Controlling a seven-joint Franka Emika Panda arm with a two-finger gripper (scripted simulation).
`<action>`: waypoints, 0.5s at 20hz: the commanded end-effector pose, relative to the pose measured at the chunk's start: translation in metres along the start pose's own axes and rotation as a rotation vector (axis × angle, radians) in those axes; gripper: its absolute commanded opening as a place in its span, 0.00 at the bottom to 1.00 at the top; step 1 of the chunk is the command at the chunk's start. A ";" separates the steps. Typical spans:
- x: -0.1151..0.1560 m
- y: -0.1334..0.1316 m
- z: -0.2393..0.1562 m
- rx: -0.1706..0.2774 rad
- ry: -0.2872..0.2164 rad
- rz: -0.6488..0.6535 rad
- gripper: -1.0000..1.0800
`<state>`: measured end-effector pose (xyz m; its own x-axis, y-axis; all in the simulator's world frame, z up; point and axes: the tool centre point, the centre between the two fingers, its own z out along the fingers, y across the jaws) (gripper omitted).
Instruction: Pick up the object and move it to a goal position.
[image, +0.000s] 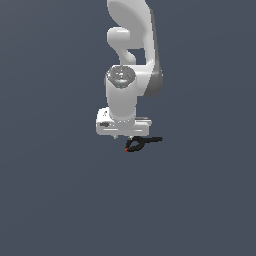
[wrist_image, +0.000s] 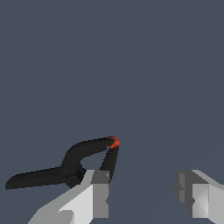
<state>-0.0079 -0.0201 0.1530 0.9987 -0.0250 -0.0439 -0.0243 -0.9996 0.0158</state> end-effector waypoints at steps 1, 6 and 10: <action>0.000 -0.001 0.001 0.002 0.000 0.006 0.62; -0.001 -0.008 0.004 0.016 0.001 0.047 0.62; -0.003 -0.018 0.009 0.035 0.000 0.104 0.62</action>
<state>-0.0103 -0.0059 0.1457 0.9933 -0.1072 -0.0429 -0.1076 -0.9942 -0.0083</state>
